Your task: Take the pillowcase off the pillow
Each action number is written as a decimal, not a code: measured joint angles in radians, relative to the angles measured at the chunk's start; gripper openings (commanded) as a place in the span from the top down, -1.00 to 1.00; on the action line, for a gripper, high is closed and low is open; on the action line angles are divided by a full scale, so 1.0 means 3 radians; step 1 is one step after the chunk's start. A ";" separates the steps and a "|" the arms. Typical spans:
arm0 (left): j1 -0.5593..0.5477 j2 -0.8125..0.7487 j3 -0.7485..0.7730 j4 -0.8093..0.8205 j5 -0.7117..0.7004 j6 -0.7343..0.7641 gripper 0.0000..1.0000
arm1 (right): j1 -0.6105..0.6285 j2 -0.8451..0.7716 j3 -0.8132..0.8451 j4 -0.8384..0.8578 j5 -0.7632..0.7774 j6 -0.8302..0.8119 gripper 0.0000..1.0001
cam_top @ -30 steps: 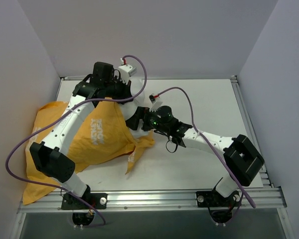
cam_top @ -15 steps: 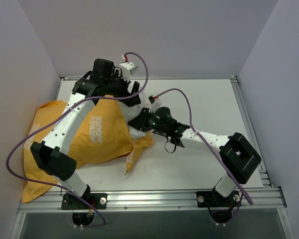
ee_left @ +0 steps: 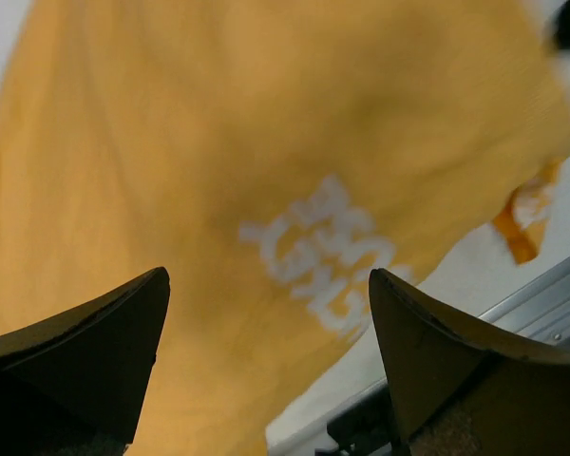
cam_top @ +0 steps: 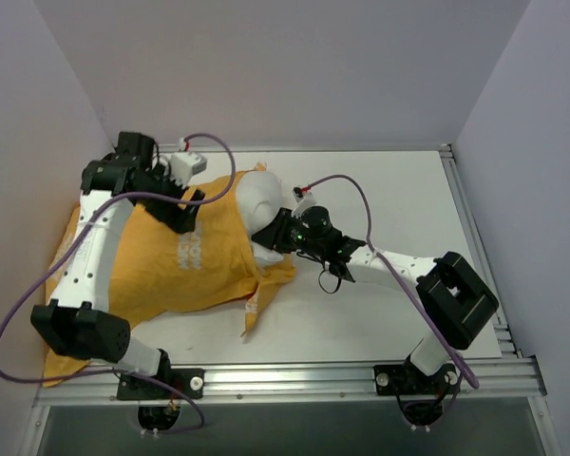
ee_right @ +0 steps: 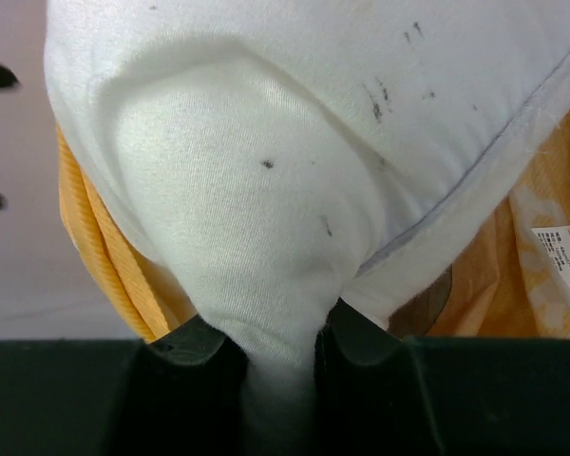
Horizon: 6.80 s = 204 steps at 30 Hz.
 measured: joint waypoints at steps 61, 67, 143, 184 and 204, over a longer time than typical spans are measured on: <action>0.3621 -0.0493 -0.2740 0.1082 0.0013 0.1148 0.95 | -0.2879 -0.1373 -0.0126 -0.1920 -0.1603 -0.0711 1.00; 0.3644 -0.0385 -0.2738 0.1008 0.0025 0.1115 0.95 | -0.3408 -0.1507 0.0281 -0.2483 -0.1845 -0.0903 1.00; 0.2637 -0.0965 -0.3577 0.0739 -0.0819 0.2836 -0.87 | -0.2987 -0.0965 0.1039 -0.2464 -0.0670 -0.1156 1.00; 0.3184 -0.1064 -0.2527 0.1128 -0.0048 0.1836 -0.31 | -0.2215 -0.1034 0.0668 -0.2452 -0.0860 -0.1419 -0.99; 0.0403 -0.0769 -0.1144 0.0448 0.0008 0.0546 -0.88 | -0.1502 0.0086 0.0532 -0.1572 -0.1200 -0.1480 1.00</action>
